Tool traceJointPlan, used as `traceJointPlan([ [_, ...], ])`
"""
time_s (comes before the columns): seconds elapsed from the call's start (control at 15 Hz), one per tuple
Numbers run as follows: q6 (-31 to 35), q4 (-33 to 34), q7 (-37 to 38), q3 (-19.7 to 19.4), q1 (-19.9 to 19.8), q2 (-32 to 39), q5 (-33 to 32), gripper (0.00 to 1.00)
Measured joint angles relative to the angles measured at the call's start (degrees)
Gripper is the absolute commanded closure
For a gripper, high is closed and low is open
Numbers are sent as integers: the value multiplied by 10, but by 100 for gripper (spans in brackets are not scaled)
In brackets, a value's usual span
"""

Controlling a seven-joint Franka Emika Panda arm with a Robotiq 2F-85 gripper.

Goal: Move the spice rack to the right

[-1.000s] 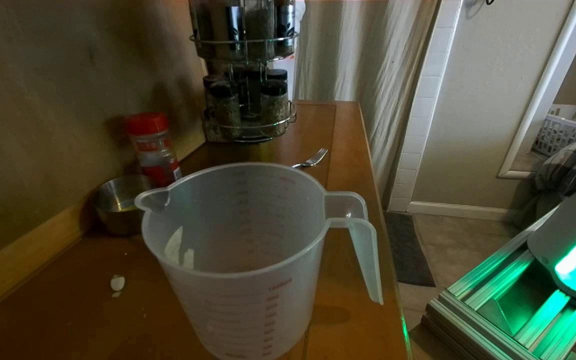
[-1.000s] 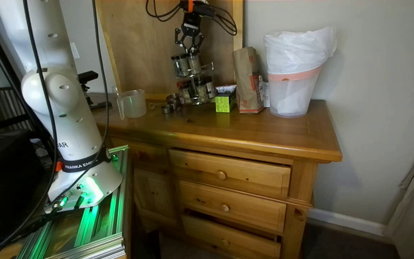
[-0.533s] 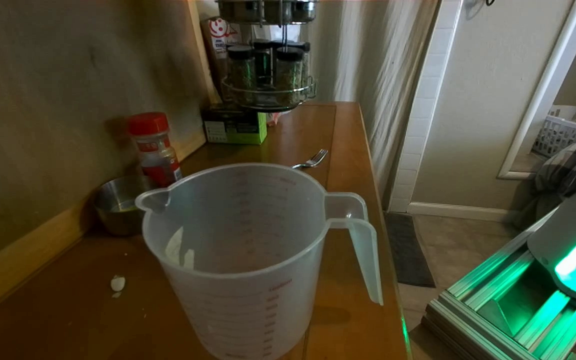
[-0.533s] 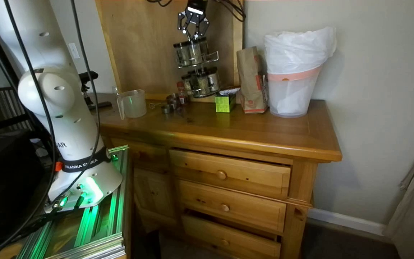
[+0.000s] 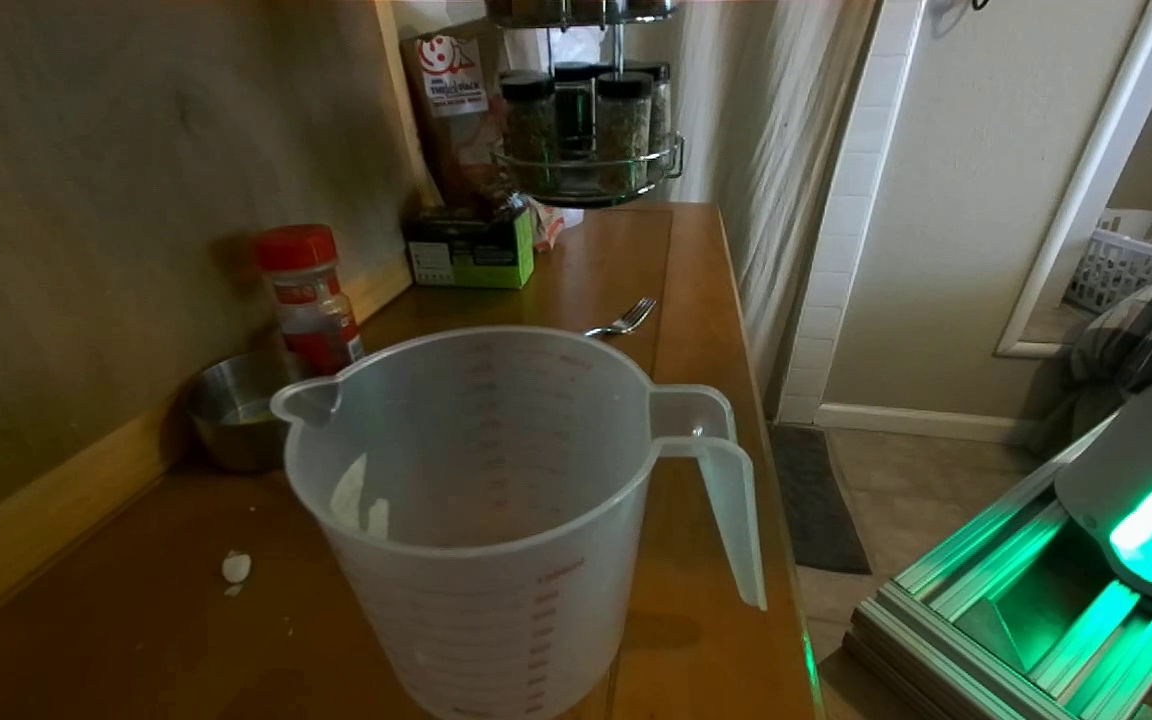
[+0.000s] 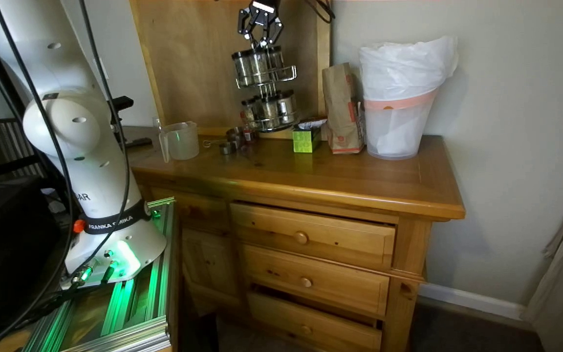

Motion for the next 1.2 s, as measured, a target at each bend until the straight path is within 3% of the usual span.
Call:
traceJointPlan([
  [0.47,11,-61,42,-57,-38,-61,32,98],
  [0.53,16,-71,44,-67,-44,-68,36,93],
  [0.67,31,-90,45,-83,-55,-78,39,93],
  [0.8,38,-100,46,-88,-59,-81,39,93],
  [0.87,39,-102,47,-88,-58,-82,39,98],
  [1.2,51,-119,48,-91,-59,-55,37,98],
])
